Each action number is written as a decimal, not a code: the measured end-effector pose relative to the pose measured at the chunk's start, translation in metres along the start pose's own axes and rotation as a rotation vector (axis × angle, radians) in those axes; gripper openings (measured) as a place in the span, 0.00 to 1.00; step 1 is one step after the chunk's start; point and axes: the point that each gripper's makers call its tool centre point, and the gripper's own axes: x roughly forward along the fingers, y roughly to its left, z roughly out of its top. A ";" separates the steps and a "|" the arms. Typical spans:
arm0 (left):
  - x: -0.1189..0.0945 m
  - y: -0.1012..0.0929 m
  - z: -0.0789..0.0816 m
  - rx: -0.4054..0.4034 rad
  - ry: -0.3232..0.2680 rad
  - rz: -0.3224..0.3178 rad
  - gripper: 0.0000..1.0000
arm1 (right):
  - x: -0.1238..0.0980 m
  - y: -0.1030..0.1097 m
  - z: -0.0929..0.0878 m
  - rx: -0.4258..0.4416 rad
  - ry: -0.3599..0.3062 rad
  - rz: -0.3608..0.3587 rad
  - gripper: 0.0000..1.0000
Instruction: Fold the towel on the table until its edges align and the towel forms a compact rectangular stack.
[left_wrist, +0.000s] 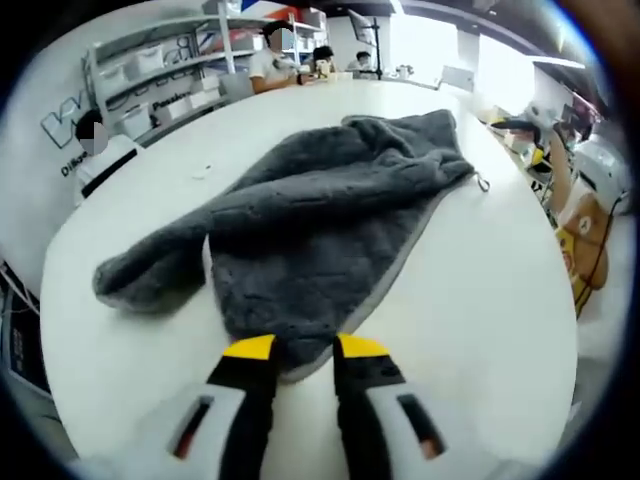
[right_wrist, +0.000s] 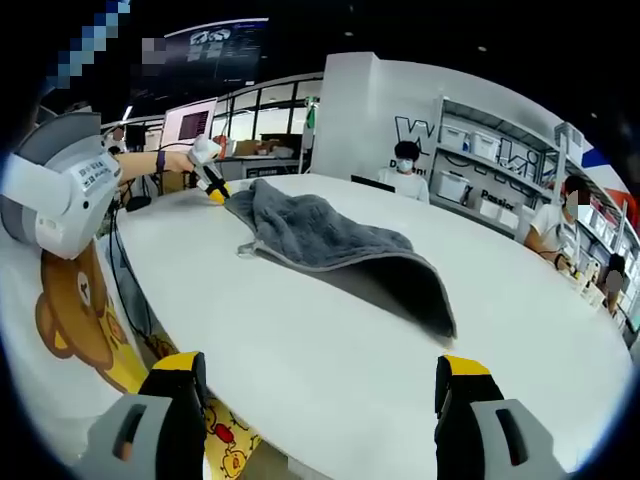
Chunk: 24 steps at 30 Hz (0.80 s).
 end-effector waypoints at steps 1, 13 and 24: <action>0.000 -0.001 0.000 -0.001 0.000 -0.005 0.18 | 0.000 0.000 0.000 0.000 0.000 -0.001 0.99; -0.004 -0.010 -0.002 -0.011 0.019 -0.018 0.04 | 0.002 0.003 0.001 -0.003 -0.007 0.003 0.99; -0.021 -0.022 -0.002 -0.022 0.011 -0.035 0.03 | 0.002 0.004 0.002 -0.003 -0.015 0.006 0.99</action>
